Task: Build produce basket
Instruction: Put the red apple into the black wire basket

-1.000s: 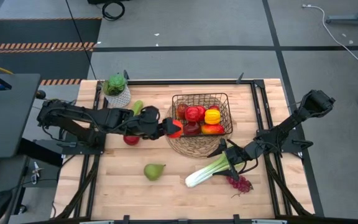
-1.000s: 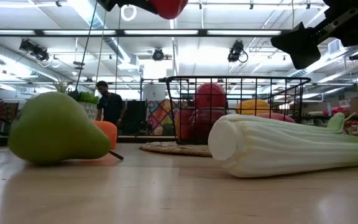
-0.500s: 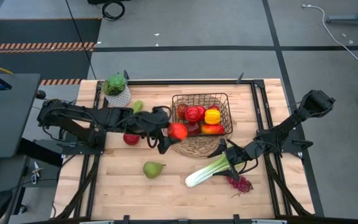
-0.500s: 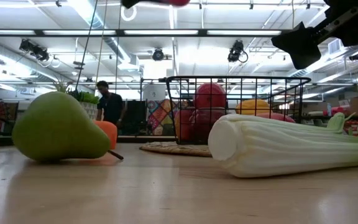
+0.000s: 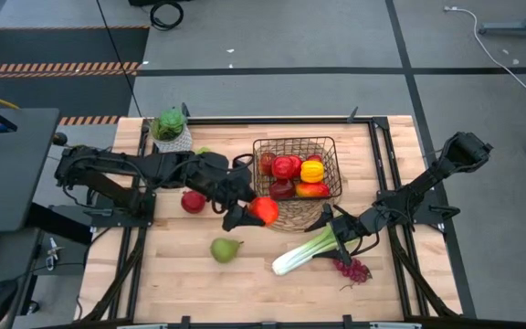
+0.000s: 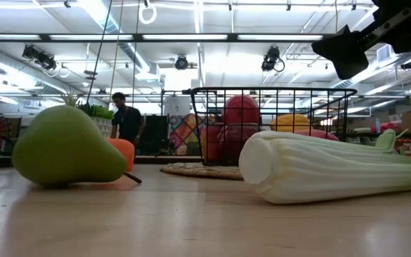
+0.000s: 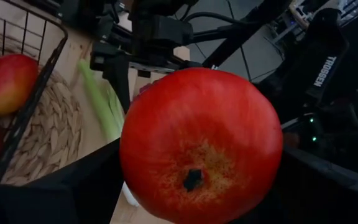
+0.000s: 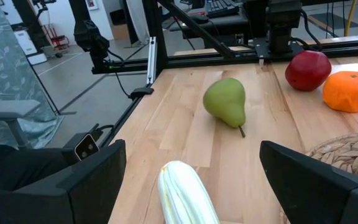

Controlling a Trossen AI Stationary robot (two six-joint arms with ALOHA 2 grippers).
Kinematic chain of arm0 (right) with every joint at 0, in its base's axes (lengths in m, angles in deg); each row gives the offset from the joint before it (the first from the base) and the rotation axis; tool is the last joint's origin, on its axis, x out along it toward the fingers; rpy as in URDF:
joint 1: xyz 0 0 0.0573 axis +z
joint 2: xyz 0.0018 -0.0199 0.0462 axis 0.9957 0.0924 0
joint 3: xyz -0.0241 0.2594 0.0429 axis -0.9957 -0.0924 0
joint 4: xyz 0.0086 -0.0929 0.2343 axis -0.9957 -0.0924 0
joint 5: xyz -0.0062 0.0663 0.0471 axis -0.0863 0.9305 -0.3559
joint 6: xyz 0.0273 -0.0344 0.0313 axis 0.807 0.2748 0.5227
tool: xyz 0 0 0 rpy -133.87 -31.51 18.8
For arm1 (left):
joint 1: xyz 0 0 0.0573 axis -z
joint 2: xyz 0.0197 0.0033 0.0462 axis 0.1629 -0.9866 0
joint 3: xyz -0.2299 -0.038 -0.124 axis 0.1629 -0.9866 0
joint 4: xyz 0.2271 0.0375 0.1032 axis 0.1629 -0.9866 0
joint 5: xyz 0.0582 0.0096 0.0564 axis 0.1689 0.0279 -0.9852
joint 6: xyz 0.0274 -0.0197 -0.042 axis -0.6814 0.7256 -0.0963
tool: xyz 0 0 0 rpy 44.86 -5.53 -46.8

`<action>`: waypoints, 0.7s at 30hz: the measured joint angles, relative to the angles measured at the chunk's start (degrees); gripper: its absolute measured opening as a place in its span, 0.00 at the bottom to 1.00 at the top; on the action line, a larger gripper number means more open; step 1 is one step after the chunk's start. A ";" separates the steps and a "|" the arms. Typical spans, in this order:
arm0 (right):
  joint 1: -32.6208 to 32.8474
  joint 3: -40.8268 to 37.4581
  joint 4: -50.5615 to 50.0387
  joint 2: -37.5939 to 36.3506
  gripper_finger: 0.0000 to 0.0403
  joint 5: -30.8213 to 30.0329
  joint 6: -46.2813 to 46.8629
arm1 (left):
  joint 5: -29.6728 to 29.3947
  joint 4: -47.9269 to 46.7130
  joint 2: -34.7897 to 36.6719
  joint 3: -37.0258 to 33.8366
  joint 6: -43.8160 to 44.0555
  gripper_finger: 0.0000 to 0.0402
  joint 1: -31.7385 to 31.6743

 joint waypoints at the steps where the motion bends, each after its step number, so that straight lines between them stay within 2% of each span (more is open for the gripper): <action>1: 0.00 0.00 0.01 0.00 0.93 0.00 -0.01 | 0.00 0.05 0.00 0.00 -0.61 0.88 -0.11; 4: 0.00 0.00 -0.01 0.00 0.93 -0.01 -0.14 | -1.38 0.00 0.00 0.00 -2.97 0.88 -0.57; 7: -0.03 0.00 -0.01 0.00 0.93 -0.37 -0.48 | -8.05 -0.72 -1.94 0.20 -4.93 0.88 -1.93; 9: -0.29 0.00 0.01 0.00 0.93 -0.46 -0.52 | -10.17 -1.26 -4.93 0.11 -6.65 0.88 -3.58; 14: -0.42 0.00 -0.01 0.00 0.93 -0.52 -0.28 | -10.09 -3.24 -11.69 1.70 -8.56 0.88 -8.80; 17: -0.44 0.00 0.01 0.00 0.93 -0.55 -0.14 | -9.86 -9.87 -15.26 3.90 -10.38 0.88 -11.62; 21: -0.44 0.00 -0.37 0.00 0.93 -0.66 0.25 | -9.44 -15.58 -18.53 7.41 -16.94 0.88 -13.47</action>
